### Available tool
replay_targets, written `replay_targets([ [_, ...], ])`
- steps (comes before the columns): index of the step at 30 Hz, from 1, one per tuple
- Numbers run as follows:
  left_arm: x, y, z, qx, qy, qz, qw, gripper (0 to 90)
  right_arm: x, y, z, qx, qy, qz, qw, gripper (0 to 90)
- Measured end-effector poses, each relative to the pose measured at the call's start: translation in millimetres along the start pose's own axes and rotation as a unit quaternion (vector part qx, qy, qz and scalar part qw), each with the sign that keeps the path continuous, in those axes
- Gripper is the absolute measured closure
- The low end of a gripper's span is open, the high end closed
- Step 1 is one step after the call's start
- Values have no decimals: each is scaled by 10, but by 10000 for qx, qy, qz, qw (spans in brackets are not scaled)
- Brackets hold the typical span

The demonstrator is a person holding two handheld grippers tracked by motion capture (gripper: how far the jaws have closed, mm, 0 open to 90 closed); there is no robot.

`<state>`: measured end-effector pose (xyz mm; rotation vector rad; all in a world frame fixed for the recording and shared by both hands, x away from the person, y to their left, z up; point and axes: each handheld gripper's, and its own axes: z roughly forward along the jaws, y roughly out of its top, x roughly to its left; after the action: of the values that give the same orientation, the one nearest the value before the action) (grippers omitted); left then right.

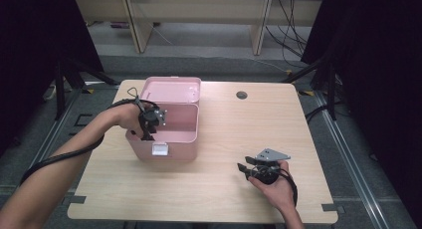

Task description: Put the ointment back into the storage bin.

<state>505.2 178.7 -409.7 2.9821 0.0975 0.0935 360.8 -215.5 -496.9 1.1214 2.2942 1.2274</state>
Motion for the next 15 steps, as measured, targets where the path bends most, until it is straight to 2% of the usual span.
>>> replay_targets([
  [9,8,3,-159,-178,215,-18,9996,552,-3,-2,9,-62,56,3,10000,569],
  [10,5,-1,-179,-202,235,-28,9995,551,-1,1,-5,-6,0,-6,10000,570],
  [11,-5,-8,-198,-237,243,-84,9994,551,-3,0,6,-53,37,-1,10000,569],
  [12,-2,-11,-220,-264,277,-40,9993,554,-14,5,6,-19,138,-27,9999,570],
  [13,-10,-19,-238,-322,314,-69,9990,557,1,3,4,-49,24,20,10000,570],
  [14,-12,-25,-258,-385,355,-93,9986,563,-2,7,-8,-26,-49,-36,10000,571],
  [15,-22,-36,-276,-448,365,-188,9982,570,-2,8,-8,-24,-49,-38,10000,571],
])
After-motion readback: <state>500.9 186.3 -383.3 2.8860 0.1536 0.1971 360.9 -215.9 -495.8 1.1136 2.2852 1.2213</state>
